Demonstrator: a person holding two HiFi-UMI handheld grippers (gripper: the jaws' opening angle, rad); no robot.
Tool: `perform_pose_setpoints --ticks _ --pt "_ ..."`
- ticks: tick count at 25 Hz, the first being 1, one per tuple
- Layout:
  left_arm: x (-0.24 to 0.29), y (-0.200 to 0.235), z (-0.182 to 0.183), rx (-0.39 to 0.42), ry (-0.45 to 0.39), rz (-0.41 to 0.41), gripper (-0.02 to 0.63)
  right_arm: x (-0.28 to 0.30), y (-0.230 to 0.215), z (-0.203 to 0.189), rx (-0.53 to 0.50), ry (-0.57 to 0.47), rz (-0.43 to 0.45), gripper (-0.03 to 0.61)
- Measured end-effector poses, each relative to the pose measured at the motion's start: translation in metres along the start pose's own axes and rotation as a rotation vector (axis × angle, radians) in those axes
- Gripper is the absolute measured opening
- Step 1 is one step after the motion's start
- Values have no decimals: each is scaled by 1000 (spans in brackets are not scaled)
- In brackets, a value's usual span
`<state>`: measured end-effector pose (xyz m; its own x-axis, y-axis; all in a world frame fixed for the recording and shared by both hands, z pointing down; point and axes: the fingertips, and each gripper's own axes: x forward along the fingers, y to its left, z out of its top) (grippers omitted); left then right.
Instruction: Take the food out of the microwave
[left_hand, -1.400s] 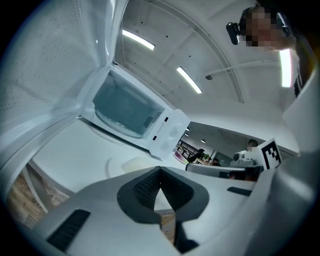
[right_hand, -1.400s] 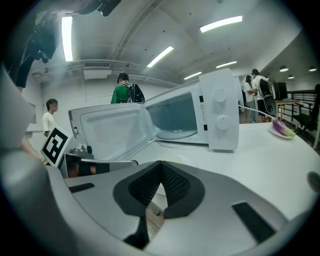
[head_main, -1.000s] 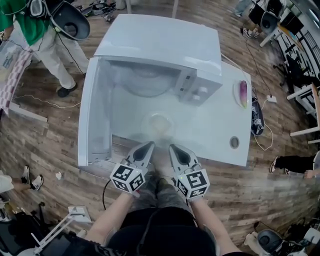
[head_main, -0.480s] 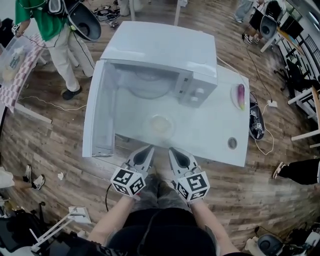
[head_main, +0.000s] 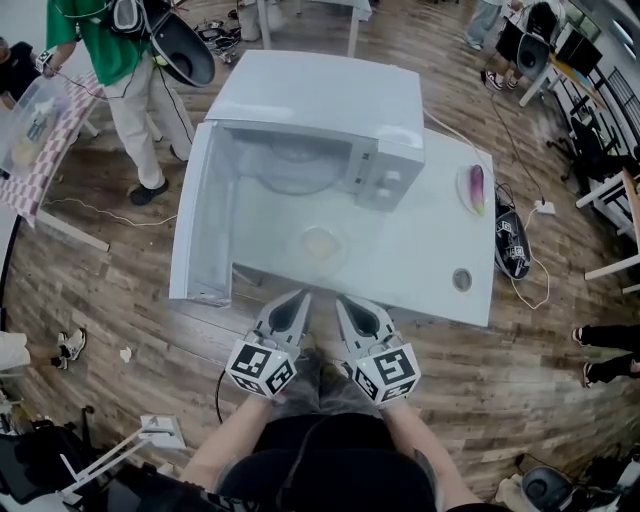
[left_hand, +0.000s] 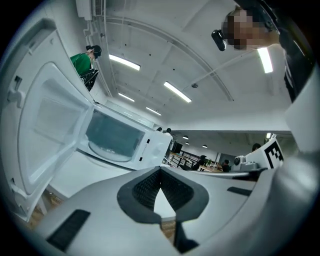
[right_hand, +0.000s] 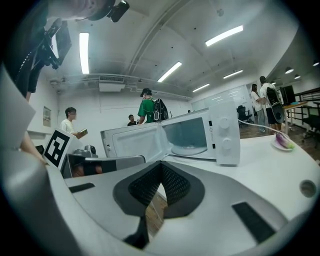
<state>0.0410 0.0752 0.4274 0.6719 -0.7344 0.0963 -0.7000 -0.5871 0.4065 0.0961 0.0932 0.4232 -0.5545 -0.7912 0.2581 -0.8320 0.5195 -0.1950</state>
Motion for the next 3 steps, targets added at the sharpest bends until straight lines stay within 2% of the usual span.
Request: perform_pose_setpoints --ticks 3 --pt "-6 -10 4 38 -13 0 9 -7 4 3 0 -12 5 17"
